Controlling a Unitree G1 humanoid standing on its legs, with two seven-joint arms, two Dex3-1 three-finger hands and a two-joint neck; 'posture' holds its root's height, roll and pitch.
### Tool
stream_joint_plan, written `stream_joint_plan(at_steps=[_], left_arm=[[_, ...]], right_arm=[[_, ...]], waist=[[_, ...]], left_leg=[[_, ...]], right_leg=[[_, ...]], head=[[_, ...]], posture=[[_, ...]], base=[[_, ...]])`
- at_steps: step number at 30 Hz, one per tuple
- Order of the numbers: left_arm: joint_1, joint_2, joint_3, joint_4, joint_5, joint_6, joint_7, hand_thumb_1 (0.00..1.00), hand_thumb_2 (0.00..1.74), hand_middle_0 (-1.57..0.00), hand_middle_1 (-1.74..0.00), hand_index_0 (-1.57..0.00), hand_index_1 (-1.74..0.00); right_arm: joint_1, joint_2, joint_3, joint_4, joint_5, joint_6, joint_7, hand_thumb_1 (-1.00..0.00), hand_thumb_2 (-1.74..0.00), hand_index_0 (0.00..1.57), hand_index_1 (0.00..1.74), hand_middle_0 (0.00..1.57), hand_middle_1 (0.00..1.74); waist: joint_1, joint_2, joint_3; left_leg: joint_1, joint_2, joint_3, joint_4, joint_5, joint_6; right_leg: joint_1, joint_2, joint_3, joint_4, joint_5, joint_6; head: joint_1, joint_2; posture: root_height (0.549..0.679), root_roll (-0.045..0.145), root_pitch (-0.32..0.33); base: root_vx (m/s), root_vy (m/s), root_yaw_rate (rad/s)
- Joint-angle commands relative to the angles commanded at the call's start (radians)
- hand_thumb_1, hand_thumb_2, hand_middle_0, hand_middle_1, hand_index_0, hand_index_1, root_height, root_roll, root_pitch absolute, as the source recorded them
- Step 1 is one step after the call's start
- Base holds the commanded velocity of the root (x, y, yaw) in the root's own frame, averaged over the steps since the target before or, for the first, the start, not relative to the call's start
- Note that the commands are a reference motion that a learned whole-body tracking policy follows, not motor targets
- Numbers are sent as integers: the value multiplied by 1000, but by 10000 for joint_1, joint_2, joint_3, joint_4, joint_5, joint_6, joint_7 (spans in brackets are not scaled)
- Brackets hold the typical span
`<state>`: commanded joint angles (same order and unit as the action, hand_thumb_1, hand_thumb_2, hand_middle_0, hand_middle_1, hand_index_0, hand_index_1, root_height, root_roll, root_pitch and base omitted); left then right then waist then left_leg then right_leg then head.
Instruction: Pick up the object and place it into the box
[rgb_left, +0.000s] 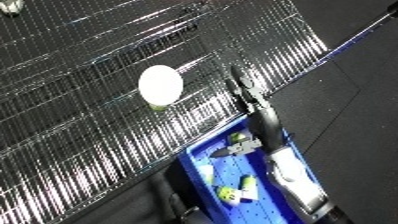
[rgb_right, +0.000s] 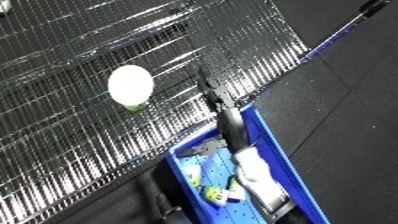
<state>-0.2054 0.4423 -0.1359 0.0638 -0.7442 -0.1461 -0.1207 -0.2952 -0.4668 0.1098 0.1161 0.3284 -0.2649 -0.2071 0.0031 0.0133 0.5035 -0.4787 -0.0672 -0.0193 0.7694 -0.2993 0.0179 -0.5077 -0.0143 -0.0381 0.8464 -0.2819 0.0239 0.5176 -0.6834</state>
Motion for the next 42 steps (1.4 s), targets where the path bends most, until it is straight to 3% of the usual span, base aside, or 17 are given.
stream_joint_plan(at_steps=[7, 19, 27, 42], left_arm=[[-145, 71, -73, -73, -37, 81, 93, 1000, 1740, -1570, -1740, -1570, -1740], [-261, 239, -27, -222, 5, -22, 377, 1000, 1740, -1570, -1740, -1570, -1740], [-537, 422, -182, -352, -100, 117, 561, 1000, 1740, -1570, -1740, -1570, -1740], [-986, 610, -582, -231, -510, 181, 805, 1000, 1740, -1570, -1740, -1570, -1740]], right_arm=[[-525, -130, 148, 173, 34, 222, 75, 0, 0, 0, 0, 0, 0], [-1357, -216, 583, 578, 148, 397, 196, 0, 0, 0, 0, 0, 0], [-2492, -319, 1015, 1215, 310, 552, 105, 0, 0, 0, 0, 0, 0], [-4462, -858, 1388, 3150, 851, 447, -96, 0, 0, 0, 0, 0, 0]], waist=[[98, 52, 157], [282, 198, 165], [461, 317, 165], [761, 531, 165]], left_leg=[[-387, -51, -4, 581, -222, 63], [-1146, -181, -12, 1390, -491, 147], [-1638, -258, -37, 1825, -603, 192], [-2269, -411, -80, 2296, -696, 267]], right_leg=[[-446, -9, -42, 631, -167, -37], [-1310, -58, -142, 1494, -402, -91], [-1856, -116, -236, 1962, -521, -133], [-2487, -124, -380, 2444, -666, -226]], head=[[7, 208], [29, 1315], [312, 2270], [1041, 3082]], posture=[[620, 52, 3], [604, 50, 19], [594, 50, 32], [584, 50, 55]], base=[[42, -3, 58], [35, 4, 55], [14, -4, 66], [-4, 10, 60]])
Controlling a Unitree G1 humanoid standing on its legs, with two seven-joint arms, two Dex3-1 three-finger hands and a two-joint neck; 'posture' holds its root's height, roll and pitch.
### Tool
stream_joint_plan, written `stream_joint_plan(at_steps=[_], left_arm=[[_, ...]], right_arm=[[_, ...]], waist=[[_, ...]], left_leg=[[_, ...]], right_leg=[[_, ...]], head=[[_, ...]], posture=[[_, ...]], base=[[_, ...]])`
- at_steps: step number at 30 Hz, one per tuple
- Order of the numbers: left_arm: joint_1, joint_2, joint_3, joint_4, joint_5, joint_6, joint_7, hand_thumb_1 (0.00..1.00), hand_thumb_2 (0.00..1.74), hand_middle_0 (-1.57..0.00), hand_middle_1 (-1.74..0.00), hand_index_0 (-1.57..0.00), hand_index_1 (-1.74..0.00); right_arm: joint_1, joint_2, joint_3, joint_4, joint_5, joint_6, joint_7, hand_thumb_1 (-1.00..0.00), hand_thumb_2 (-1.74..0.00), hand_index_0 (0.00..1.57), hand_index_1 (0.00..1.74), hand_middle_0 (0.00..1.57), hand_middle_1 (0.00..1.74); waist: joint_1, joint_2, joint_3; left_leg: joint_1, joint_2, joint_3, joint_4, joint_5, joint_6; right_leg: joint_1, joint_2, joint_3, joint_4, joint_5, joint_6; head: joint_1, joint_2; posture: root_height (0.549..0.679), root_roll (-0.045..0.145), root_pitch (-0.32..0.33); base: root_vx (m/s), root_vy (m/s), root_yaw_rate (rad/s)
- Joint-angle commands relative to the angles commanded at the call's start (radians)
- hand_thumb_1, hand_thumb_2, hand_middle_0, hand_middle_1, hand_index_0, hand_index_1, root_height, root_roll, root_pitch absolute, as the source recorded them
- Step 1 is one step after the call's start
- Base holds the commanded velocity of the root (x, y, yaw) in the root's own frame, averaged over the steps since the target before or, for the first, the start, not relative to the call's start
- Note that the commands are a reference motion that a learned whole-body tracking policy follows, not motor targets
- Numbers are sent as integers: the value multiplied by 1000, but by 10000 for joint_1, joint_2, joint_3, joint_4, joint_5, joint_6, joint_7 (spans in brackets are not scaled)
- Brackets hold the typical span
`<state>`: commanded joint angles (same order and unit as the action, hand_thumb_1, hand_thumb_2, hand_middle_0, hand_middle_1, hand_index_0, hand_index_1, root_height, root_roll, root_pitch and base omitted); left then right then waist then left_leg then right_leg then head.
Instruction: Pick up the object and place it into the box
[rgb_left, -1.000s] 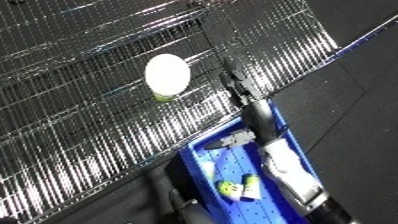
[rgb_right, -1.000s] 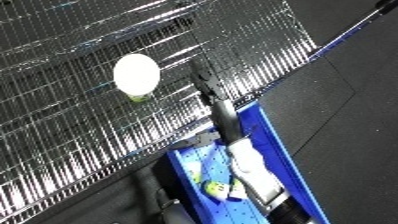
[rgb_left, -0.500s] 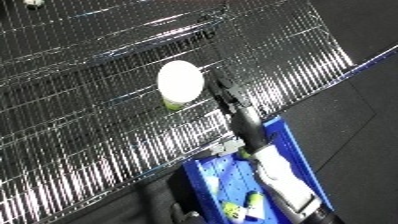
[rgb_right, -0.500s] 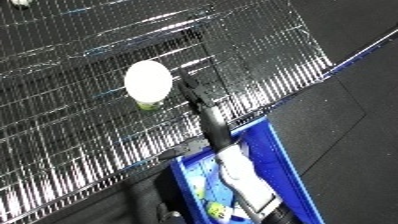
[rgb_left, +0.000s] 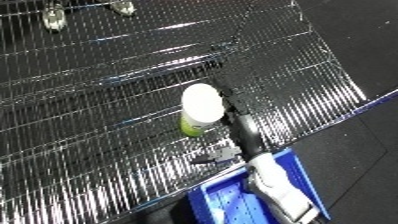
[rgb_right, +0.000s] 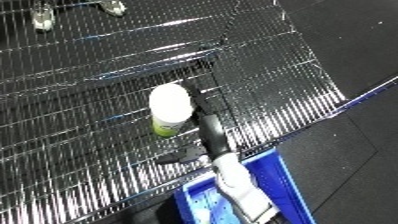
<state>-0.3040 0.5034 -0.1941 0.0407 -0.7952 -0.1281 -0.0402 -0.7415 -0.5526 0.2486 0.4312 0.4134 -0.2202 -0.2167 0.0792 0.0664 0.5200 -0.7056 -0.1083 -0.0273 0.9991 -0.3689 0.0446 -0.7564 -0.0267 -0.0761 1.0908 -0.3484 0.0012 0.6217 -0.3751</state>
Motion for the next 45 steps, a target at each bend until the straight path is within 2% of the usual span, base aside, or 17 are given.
stream_joint_plan(at_steps=[5, 13, 22, 30, 37, 41, 45], left_arm=[[-70, 34, -94, 2, -115, 9, 12, 1000, 1740, -1570, -1740, -1570, -1740], [-48, 11, -164, 0, -258, -73, -39, 1000, 1740, -1570, -1740, -1570, -1740], [26, -48, -153, -14, -252, -168, -112, 1000, 1740, -1570, -1740, -1570, -1740], [23, -65, -135, 11, -242, -250, -110, 1000, 1740, -1570, -1740, -1570, -1740], [202, -64, 76, -34, -187, -405, -101, 1000, 1740, -1570, -1740, -1570, -1740], [465, -135, 353, -76, -40, -541, -55, 1000, 1740, -1570, -1740, -1570, -1740], [629, -144, 619, -151, 40, -576, -72, 1000, 1740, -1570, -1740, -1570, -1740]], right_arm=[[-435, -60, 78, 391, 140, -23, -73, 0, 0, 0, 0, 0, 0], [-835, -29, 177, 611, 207, -194, -36, -400, -696, 628, 696, 628, 696], [-830, -116, 76, 671, 8, -291, -394, -850, -1479, 1334, 1479, 1334, 1479], [-879, -151, 35, 468, -128, -341, -674, -850, -1479, 1334, 1479, 1334, 1479], [-454, -171, -202, -559, -426, -269, -855, -850, -1479, 1334, 1479, 1334, 1479], [574, -29, -611, -2067, -729, -149, -1170, -850, -1479, 1334, 1479, 1334, 1479], [1517, 54, -1051, -3014, -755, -157, -1335, -850, -1479, 1334, 1479, 1334, 1479]], waist=[[79, 74, 0], [127, 146, 0], [101, 151, 0], [54, 119, 0], [-129, 54, 0], [-443, -56, 0], [-696, -158, 0]], left_leg=[[-116, -40, -2, 36, -3, 16], [-132, -77, 4, -103, 16, 33], [59, -60, 30, -406, 89, 44], [253, -18, 48, -615, 97, 36], [507, 27, 88, -949, 141, 26], [757, 147, 171, -1219, 145, 21], [913, 252, 239, -1353, 144, 11]], right_leg=[[-112, -1, -2, 25, 8, -16], [-180, 39, 30, -46, 31, -17], [-21, 50, 71, -312, 132, 11], [152, 75, 117, -516, 181, 34], [355, 152, 203, -770, 237, 65], [563, 271, 325, -986, 269, 97], [713, 344, 431, -1177, 332, 131]], head=[[121, 176], [206, 248], [288, 401], [476, 521], [718, 638], [741, 683], [696, 799]], posture=[[583, 50, 62], [584, 50, 72], [589, 49, 74], [593, 47, 73], [597, 46, 73], [601, 46, 72], [605, 46, 72]], base=[[-14, 19, 51], [-24, 27, 19], [-26, 18, -9], [-36, 3, -23], [-32, 5, -80], [-30, 16, -162], [-43, 0, -164]])
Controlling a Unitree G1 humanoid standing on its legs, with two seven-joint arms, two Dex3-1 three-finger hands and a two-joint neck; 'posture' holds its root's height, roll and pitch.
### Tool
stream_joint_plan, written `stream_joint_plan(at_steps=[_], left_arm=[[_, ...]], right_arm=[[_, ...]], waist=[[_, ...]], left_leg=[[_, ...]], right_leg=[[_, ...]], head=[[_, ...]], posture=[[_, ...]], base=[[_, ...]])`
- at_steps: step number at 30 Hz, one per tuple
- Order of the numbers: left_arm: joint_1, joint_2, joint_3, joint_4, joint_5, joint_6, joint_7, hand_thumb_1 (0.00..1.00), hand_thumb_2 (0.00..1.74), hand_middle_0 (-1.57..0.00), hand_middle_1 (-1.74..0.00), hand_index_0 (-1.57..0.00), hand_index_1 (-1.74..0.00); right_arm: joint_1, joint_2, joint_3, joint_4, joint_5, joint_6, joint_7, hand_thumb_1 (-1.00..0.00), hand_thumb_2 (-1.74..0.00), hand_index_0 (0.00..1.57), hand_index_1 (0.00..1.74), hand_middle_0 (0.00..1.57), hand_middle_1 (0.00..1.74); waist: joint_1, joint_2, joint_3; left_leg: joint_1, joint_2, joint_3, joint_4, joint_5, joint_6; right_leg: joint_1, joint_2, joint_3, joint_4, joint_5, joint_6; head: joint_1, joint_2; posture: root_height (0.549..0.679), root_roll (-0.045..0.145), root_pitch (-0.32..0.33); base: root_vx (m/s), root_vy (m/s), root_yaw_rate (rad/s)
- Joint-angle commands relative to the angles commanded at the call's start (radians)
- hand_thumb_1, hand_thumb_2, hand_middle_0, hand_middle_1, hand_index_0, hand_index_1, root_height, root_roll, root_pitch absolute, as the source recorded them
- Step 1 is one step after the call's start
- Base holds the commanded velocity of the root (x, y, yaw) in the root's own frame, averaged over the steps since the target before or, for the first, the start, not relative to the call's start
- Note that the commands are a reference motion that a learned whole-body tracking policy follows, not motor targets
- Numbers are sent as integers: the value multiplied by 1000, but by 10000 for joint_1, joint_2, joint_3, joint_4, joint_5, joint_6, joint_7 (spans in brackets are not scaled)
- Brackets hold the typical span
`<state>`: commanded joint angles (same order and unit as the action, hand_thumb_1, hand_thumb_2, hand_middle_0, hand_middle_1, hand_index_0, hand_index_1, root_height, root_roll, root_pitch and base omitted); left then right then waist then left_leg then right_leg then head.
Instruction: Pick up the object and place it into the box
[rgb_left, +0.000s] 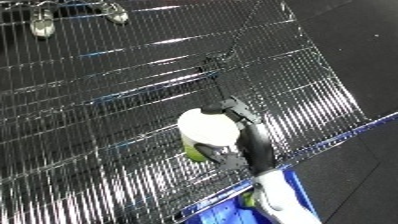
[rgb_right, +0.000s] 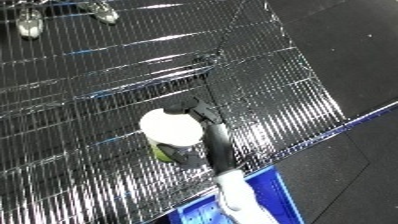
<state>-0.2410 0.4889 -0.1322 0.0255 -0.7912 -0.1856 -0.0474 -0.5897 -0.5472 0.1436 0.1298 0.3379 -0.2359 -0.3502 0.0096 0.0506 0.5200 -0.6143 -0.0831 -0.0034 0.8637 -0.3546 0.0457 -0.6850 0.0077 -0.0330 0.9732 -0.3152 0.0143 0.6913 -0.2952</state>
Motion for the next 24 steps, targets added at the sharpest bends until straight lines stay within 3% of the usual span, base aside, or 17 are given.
stream_joint_plan(at_steps=[9, 17, 22, 24], left_arm=[[159, -116, 369, -17, 252, -205, -126, 1000, 1740, -1570, -1740, -1570, -1740], [61, -326, 434, 97, 465, -398, 42, 1000, 1740, -1570, -1740, -1570, -1740], [-1, -479, 419, 187, 445, -617, 238, 1000, 1740, -1570, -1740, -1570, -1740], [9, -630, 414, 287, 363, -815, 385, 1000, 1740, -1570, -1740, -1570, -1740]], right_arm=[[1576, 296, -888, -1354, 40, -516, -467, -850, -1479, 1334, 1479, 1334, 1479], [2610, 457, -1421, -1728, 88, -815, -777, -850, -1479, 1334, 1479, 1334, 1479], [2958, 348, -1725, -1691, 199, -967, -784, -850, -1479, 1334, 1479, 1334, 1479], [3371, 201, -2027, -1704, 338, -1066, -616, -850, -1479, 1334, 1479, 1334, 1479]], waist=[[-476, -143, -108], [-946, -162, -191], [-1234, -60, -202], [-1488, 33, -189]], left_leg=[[390, 202, 176, -573, 128, -44], [816, 372, 408, -1091, 264, -158], [1163, 446, 562, -1515, 390, -231], [1390, 504, 689, -1704, 448, -287]], right_leg=[[388, 169, 198, -643, 210, 99], [749, 284, 433, -1195, 425, 201], [961, 310, 582, -1524, 496, 236], [1085, 277, 666, -1669, 526, 236]], head=[[594, 259], [1465, -393], [1938, -628], [2293, -1068]], posture=[[617, 46, 87], [627, 53, 94], [632, 60, 97], [635, 66, 95]], base=[[-65, -5, -189], [-58, 34, -202], [-42, 105, -246], [-12, 134, -261]])
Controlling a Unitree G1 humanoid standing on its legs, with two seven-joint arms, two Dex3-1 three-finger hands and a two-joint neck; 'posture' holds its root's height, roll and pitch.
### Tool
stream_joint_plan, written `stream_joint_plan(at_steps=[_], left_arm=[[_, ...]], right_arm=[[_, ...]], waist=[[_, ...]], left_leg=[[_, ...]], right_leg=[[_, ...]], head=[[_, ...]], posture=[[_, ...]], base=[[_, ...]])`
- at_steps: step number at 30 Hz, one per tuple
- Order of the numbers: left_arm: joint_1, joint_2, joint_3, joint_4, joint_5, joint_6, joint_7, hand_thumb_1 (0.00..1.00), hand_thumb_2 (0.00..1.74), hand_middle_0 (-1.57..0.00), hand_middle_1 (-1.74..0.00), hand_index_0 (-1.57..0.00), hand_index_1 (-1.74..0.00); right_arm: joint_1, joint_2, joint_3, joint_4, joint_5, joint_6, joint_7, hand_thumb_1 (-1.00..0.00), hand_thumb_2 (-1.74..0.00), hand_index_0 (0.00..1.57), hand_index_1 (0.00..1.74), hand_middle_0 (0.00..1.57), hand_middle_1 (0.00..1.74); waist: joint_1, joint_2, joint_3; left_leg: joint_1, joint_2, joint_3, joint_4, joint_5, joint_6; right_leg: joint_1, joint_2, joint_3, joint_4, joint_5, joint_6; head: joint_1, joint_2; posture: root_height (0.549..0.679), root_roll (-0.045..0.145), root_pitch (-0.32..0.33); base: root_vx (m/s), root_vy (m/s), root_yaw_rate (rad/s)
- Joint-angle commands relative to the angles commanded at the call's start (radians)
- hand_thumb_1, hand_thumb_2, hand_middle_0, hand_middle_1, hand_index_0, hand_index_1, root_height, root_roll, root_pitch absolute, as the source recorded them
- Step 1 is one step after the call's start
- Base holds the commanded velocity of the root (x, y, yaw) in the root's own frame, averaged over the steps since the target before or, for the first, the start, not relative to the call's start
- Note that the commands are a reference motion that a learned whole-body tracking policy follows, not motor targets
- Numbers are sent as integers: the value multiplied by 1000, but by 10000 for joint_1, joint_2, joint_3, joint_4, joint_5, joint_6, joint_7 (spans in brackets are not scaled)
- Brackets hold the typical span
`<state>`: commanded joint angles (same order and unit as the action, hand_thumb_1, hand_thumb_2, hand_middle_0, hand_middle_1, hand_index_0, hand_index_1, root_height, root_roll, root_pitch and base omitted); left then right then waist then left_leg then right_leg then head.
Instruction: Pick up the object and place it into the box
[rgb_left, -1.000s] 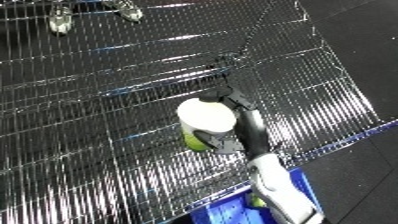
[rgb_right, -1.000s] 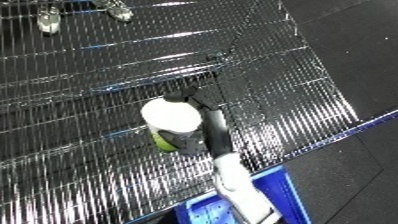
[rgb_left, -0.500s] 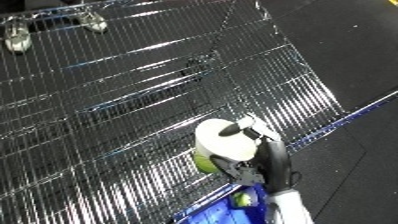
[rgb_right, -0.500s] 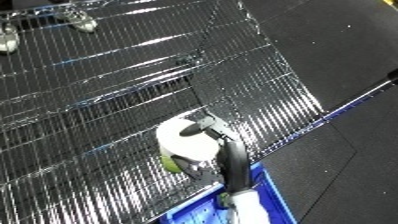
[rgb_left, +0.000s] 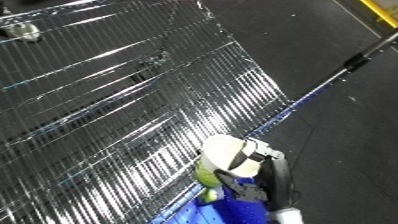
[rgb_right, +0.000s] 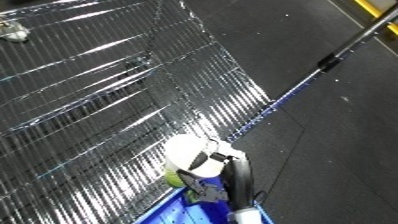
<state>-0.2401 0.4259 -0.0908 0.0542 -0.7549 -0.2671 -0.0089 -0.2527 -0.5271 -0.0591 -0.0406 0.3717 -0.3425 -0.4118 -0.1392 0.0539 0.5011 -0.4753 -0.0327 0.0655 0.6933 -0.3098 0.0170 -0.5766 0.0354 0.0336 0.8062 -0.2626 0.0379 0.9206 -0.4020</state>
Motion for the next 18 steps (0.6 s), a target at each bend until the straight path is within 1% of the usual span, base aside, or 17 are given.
stream_joint_plan(at_steps=[1, 2, 3, 6, 10, 14, 18], left_arm=[[31, -49, 5, 34, -30, -61, 29, 1000, 1740, -1570, -1740, -1570, -1740], [31, -49, 5, 34, -30, -61, 29, 1000, 1740, -1570, -1740, -1570, -1740], [136, -127, 23, 80, -89, -173, 51, 1000, 1740, -1570, -1740, -1570, -1740], [316, -203, 69, 106, -158, -350, 41, 1000, 1740, -1570, -1740, -1570, -1740], [455, -249, 138, 145, -262, -557, 32, 1000, 1740, -1570, -1740, -1570, -1740], [529, -296, 195, 156, -322, -696, -4, 1000, 1740, -1570, -1740, -1570, -1740], [562, -322, 193, 137, -327, -817, 49, 1000, 1740, -1570, -1740, -1570, -1740]], right_arm=[[191, -48, -116, 15, 11, -43, 86, -850, -1479, 1334, 1479, 1334, 1479], [191, -48, -116, 15, 11, -43, 86, -850, -1479, 1334, 1479, 1334, 1479], [620, -143, -355, 61, 25, -153, 248, -850, -1479, 1334, 1479, 1334, 1479], [1157, -267, -692, 161, 104, -323, 386, -850, -1479, 1334, 1479, 1334, 1479], [1690, -314, -1027, 277, 311, -582, 443, -850, -1479, 1334, 1479, 1334, 1479], [2098, -224, -1201, 432, 521, -821, 485, -850, -1479, 1334, 1479, 1334, 1479], [2405, -132, -1238, 572, 710, -1026, 668, -650, -1131, 1020, 1131, 1020, 1131]], waist=[[-86, 25, 8], [-86, 25, 8], [-241, 69, 22], [-436, 124, 30], [-677, 191, 53], [-874, 228, 120], [-1008, 239, 181]], left_leg=[[77, 23, 38, -30, -1, -16], [77, 23, 38, -30, -1, -16], [239, 67, 111, -76, -17, -41], [439, 111, 220, -165, -40, -55], [607, 119, 332, -300, -40, -46], [676, 116, 398, -364, -30, -22], [682, 100, 420, -392, -24, 4]], right_leg=[[48, -20, 29, -39, 9, 1], [48, -20, 29, -39, 9, 1], [159, -66, 92, -128, 27, 8], [273, -104, 179, -269, 47, 11], [310, -79, 272, -386, 52, -7], [286, -29, 339, -435, 66, -24], [246, 27, 386, -463, 79, -37]], head=[[91, -118], [91, -118], [221, -268], [282, -313], [249, -258], [157, -184], [69, -104]], posture=[[635, 69, 92], [635, 69, 92], [637, 73, 87], [639, 78, 85], [640, 82, 87], [640, 85, 89], [640, 86, 92]], base=[[20, 130, -250], [20, 130, -250], [31, 103, -208], [13, 83, -170], [-8, 57, -134], [-15, 38, -103], [-16, 18, -77]])
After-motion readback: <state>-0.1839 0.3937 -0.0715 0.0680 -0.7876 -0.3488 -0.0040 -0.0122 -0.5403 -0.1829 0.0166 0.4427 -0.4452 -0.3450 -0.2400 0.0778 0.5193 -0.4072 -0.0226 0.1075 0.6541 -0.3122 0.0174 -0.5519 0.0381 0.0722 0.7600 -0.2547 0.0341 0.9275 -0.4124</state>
